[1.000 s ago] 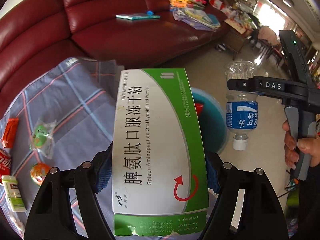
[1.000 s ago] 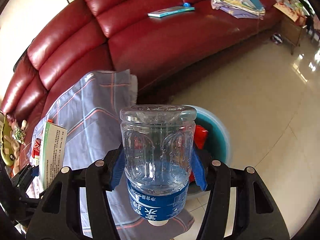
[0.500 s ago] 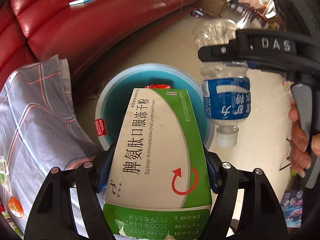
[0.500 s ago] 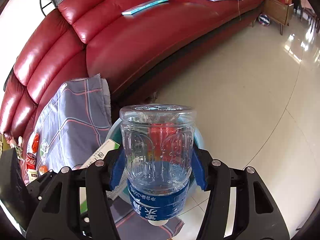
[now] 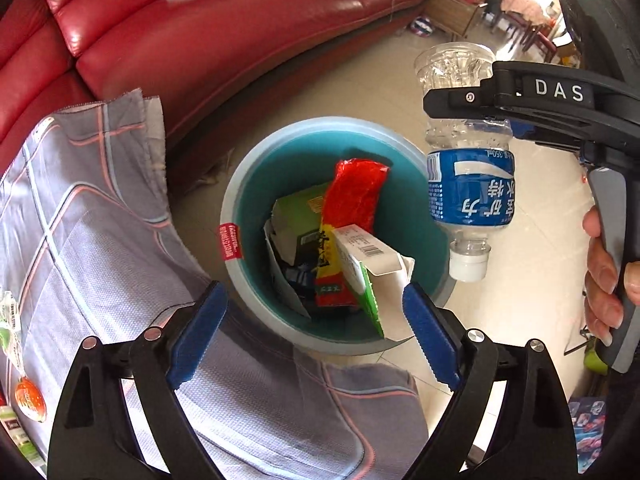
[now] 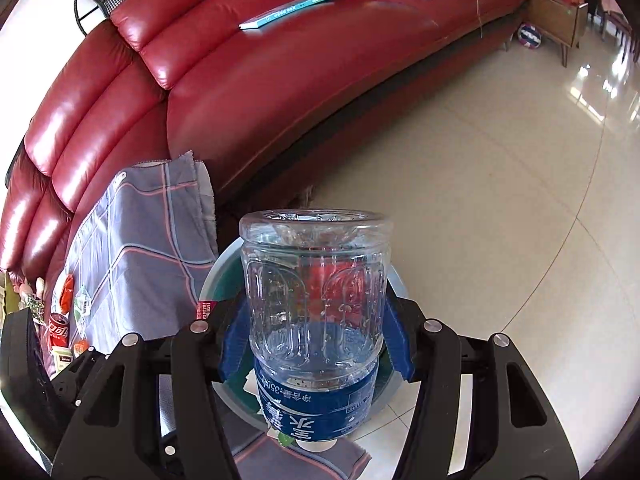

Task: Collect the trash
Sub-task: 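Open the right tool to drop the water bottle into the bin, then move both tools back over the table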

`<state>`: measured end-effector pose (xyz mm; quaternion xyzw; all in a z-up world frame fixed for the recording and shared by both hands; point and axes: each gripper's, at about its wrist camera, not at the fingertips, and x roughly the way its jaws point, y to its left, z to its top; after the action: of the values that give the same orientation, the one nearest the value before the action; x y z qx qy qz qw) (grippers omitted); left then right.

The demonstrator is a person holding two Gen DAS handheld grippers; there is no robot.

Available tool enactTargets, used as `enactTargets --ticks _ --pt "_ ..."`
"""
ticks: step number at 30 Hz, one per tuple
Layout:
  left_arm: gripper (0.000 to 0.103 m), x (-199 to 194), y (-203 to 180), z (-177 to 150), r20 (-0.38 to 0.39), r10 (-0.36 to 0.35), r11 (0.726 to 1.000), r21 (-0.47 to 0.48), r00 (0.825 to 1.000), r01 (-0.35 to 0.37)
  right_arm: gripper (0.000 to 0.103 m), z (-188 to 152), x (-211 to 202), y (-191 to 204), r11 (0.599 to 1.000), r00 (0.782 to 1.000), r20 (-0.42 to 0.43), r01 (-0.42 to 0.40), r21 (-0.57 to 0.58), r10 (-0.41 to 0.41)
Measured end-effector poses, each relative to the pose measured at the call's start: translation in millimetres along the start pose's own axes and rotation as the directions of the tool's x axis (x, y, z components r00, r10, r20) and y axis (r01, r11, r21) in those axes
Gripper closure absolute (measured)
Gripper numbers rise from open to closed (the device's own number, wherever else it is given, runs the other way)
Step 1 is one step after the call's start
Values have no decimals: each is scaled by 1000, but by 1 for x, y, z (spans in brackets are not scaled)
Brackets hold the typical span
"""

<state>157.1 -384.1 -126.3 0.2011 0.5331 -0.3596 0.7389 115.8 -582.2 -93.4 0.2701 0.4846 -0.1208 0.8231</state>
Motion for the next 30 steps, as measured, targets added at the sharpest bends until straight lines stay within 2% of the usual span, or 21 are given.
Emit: enactTargets --ticks 9,10,11,13,18,25,30 --pt "12 -13 15 -4 25 9 999 -41 1000 -8 48 5 3 20 998 999 23 33 -61 -32" --pt "12 -14 16 -4 25 7 999 -46 1000 -6 46 5 5 22 997 999 16 35 -64 -34" --pt "12 -15 16 -4 28 5 999 -47 1000 -4 39 5 7 23 997 1000 8 31 -65 -30" --pt "12 -18 17 -6 33 3 999 -47 999 -2 32 4 9 25 997 999 6 38 -66 -38" --pt "12 -22 22 -10 46 -4 998 -59 999 6 32 1 10 29 996 999 -11 42 -74 -43" --pt "11 -34 35 -21 69 -25 994 -100 997 32 22 -7 6 36 995 997 -39 58 -80 -61" --pt "11 -49 46 -33 94 -27 991 -131 995 39 22 -14 0 47 994 996 -49 70 -85 -74"
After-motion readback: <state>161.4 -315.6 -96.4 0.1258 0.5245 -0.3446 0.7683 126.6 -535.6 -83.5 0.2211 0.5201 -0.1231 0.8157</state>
